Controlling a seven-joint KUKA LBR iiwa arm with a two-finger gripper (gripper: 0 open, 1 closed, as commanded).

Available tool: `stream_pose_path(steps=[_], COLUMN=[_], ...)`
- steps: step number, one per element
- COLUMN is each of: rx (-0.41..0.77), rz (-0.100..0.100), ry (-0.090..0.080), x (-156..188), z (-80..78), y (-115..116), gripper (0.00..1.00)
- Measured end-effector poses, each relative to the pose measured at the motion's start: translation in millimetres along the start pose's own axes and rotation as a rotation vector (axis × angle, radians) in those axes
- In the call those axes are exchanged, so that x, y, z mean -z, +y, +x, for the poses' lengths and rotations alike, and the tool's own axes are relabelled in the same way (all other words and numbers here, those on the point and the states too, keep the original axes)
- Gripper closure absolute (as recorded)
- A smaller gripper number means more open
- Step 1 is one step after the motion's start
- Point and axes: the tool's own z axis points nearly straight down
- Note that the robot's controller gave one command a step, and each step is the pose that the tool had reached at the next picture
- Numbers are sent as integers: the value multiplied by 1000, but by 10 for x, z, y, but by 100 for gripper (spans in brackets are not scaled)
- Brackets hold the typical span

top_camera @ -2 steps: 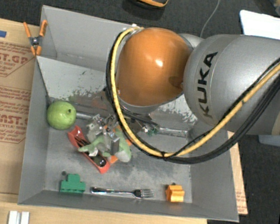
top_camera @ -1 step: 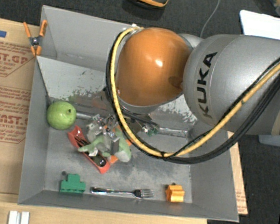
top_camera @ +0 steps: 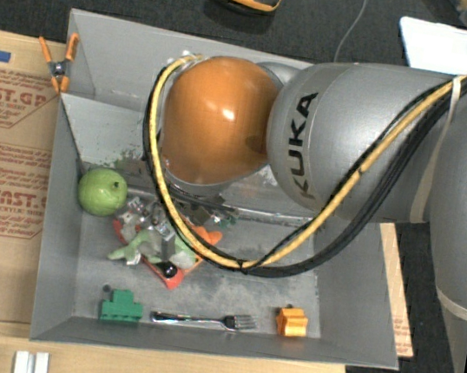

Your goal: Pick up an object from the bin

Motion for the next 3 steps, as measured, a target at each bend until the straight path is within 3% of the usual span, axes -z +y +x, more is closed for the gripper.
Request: stream_pose_path(steps=[1, 2, 3], rx=[67, 324, 385], rz=[2, 3, 0], ry=[-4, -7, -6], x=[-342, -488, -423], z=[-344, -284, -435], y=[-3, -113, -200], gripper=[100, 100, 100])
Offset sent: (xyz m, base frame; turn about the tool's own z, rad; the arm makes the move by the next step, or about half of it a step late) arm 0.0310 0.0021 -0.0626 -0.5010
